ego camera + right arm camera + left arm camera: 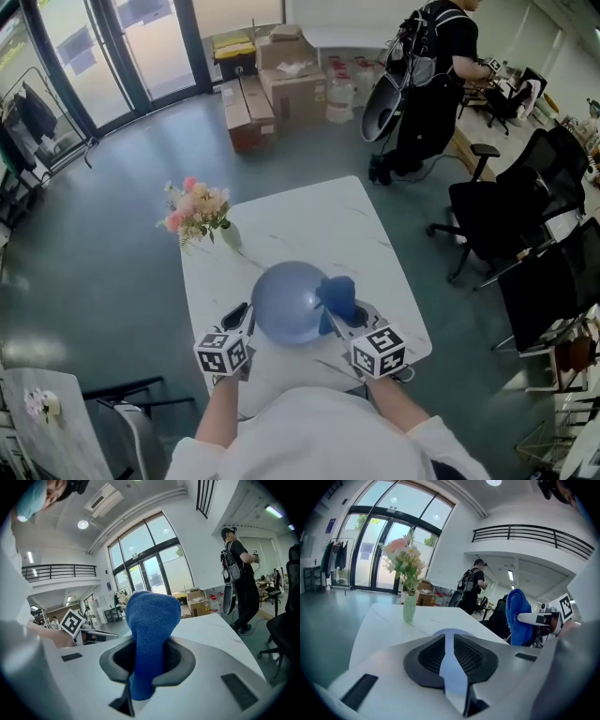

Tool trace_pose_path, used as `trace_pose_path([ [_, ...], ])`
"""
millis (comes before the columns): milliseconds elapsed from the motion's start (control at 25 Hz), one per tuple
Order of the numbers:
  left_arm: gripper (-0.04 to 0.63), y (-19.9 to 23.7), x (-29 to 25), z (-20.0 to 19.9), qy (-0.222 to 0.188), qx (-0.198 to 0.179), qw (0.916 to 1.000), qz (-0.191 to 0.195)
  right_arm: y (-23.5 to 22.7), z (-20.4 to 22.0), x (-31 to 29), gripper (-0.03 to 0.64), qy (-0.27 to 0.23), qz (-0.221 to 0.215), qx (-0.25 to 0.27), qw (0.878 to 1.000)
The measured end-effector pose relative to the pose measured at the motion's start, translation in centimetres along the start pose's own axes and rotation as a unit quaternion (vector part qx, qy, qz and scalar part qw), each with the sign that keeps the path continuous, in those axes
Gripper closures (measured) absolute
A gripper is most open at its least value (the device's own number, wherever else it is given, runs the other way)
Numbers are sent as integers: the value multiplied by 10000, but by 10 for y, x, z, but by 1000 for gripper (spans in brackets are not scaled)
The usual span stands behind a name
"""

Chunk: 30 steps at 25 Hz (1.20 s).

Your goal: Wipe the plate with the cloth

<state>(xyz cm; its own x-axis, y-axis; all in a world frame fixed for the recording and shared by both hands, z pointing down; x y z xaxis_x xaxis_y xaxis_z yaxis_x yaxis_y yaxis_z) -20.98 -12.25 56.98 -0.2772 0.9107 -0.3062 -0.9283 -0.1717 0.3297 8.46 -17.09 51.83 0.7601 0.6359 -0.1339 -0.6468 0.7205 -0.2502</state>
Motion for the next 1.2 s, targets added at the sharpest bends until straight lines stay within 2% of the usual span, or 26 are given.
trace_pose_path([
  [80, 548, 4, -4, 10, 170, 190, 9996, -88, 0, 2, -2, 532, 36, -28, -20, 10000],
  [120, 516, 6, -7, 15, 269, 268, 9992, -132, 0, 2, -2, 532, 54, -37, -28, 10000],
  [160, 416, 8, -10, 19, 380, 328, 9986, -165, 0, 3, -2, 532, 66, -40, -34, 10000],
  [240, 378, 12, -14, 28, 578, 383, 9974, -220, -1, 4, -3, 532, 68, -36, -36, 10000],
  [400, 363, 17, -20, 41, 799, 473, 9952, -313, -1, 7, -3, 532, 91, -31, -56, 9999],
  [640, 340, 28, -34, 58, 1033, 949, 9889, -483, -1, 10, -4, 532, 137, -26, -86, 9999],
  [1000, 324, 42, -54, 85, 1503, 1800, 9695, -709, -3, 9, -8, 532, 168, -69, -106, 9998],
  [1200, 325, 44, -58, 88, 1599, 1883, 9663, -730, -5, 10, -10, 532, 183, -48, -127, 9997],
])
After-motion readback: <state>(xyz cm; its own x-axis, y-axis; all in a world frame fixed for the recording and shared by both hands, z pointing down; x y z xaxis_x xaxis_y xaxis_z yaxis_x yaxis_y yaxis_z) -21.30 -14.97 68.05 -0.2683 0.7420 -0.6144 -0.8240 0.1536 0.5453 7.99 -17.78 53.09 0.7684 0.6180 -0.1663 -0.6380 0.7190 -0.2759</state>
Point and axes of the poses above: the fingertips, and each gripper's own axes: x backward along the fingers, y to its left, z out of its underside, the point moved 10 cm from there along x, backward along the fingers, and after that the axes turned 12 degrees about -y, right-handed, at the moved point
